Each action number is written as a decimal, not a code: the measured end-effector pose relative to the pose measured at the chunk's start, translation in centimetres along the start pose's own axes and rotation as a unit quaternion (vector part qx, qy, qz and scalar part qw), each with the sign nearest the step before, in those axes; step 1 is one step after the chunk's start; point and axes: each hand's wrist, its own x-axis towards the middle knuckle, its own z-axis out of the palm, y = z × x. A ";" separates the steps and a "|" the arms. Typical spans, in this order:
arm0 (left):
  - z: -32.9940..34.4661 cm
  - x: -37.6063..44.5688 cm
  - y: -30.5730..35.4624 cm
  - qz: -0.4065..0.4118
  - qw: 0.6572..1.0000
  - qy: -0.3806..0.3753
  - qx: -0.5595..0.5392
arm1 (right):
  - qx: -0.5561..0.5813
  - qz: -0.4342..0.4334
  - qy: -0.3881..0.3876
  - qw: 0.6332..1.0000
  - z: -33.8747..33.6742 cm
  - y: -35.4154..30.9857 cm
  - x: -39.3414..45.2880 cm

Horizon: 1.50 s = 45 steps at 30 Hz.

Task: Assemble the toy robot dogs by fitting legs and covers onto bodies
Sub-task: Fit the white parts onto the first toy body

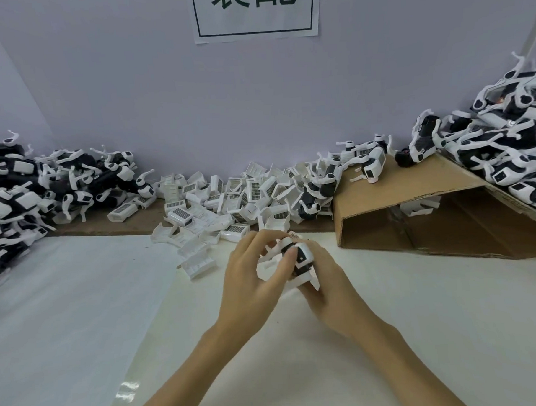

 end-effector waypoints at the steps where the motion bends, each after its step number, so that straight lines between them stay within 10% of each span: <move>1: -0.1 0.1 -0.2 0.003 1.000 -0.004 0.017 | -0.017 -0.006 0.004 1.000 -0.1 -0.1 0.0; 5: -0.8 0.6 -1.5 0.014 0.998 -0.050 0.037 | -0.062 -0.009 0.018 0.998 -0.5 -0.5 0.1; 12: -1.5 2.0 -2.1 -0.303 0.923 -0.101 -0.213 | 0.042 0.077 0.070 0.994 -0.9 -1.2 0.3; 16: -1.3 2.0 -3.0 -0.234 0.946 -0.127 -0.185 | 0.035 0.075 0.044 0.996 -0.2 -0.9 -0.1; 21: -1.7 2.6 -4.3 -0.244 0.950 0.014 -0.193 | 0.150 0.087 0.029 0.984 0.6 -1.8 0.0; 28: -4.1 3.5 -6.4 -0.324 0.898 0.177 -0.241 | -0.083 0.113 0.027 0.990 1.4 1.8 3.2; 34: -4.2 3.5 -6.9 -0.333 0.893 0.182 -0.241 | -0.143 0.169 0.025 0.975 2.6 3.0 7.0; 45: -3.0 3.1 -6.9 -0.274 0.929 0.095 -0.229 | 0.072 0.102 0.133 0.983 -0.6 0.7 2.4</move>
